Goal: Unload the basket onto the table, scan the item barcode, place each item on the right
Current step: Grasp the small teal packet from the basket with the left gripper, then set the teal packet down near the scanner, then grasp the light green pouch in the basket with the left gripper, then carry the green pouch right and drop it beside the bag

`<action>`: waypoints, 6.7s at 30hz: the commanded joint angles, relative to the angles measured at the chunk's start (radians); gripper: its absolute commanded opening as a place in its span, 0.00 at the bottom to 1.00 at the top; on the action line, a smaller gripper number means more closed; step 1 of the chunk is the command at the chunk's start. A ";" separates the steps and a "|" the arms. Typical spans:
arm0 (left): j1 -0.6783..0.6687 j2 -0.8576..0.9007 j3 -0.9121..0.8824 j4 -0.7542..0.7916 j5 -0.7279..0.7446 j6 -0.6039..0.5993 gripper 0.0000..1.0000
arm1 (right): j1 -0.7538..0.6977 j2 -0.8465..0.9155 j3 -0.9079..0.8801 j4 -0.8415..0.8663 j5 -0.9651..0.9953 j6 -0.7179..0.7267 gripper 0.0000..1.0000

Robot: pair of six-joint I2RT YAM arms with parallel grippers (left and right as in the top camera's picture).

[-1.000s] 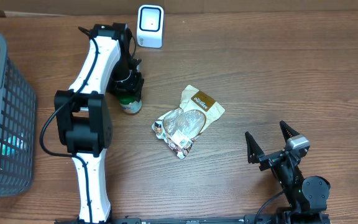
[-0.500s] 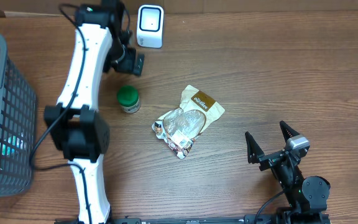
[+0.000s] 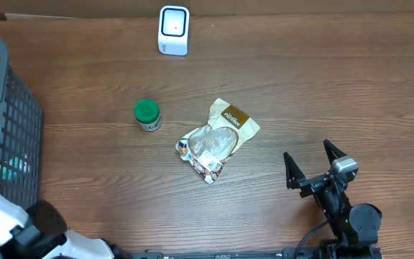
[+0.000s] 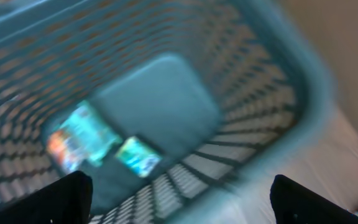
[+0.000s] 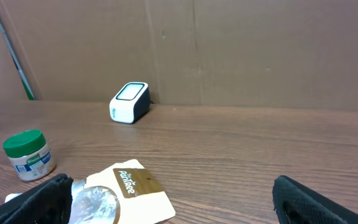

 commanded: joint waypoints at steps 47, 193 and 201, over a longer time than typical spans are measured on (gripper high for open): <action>0.131 0.105 -0.339 0.330 0.216 0.058 0.06 | -0.002 -0.007 -0.011 0.006 0.000 0.005 1.00; -1.290 0.100 -0.607 0.745 0.251 0.383 0.04 | -0.002 -0.007 -0.011 0.006 0.000 0.004 1.00; -1.474 0.288 -0.607 0.810 0.254 0.331 0.13 | -0.002 -0.007 -0.011 0.006 0.000 0.005 1.00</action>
